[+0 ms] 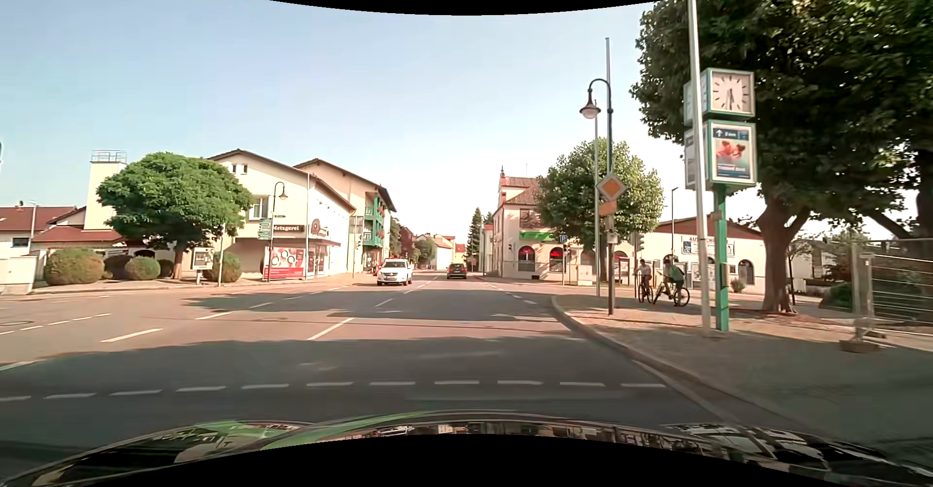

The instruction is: Follow the waypoints while adhering to traffic rules and regulations

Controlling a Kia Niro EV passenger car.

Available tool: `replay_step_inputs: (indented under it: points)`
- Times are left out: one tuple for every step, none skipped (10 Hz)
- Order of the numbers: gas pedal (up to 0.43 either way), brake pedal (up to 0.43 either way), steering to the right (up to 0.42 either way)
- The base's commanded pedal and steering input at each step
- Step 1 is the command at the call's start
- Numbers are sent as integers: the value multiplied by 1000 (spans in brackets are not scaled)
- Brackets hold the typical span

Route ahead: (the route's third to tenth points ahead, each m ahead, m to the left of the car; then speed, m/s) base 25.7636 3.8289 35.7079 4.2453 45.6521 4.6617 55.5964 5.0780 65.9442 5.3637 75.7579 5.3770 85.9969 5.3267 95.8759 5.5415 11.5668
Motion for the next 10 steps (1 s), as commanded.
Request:
replay_step_inputs:
  points:
    - [177, 0, -1]
    - [177, 0, -3]
    - [177, 0, -3]
    - [177, 0, -4]
    - [177, 0, -5]
    - [177, 0, -5]
    - [177, 0, -5]
    - [177, 0, -7]
    - [177, 0, -8]
    - [177, 0, -8]
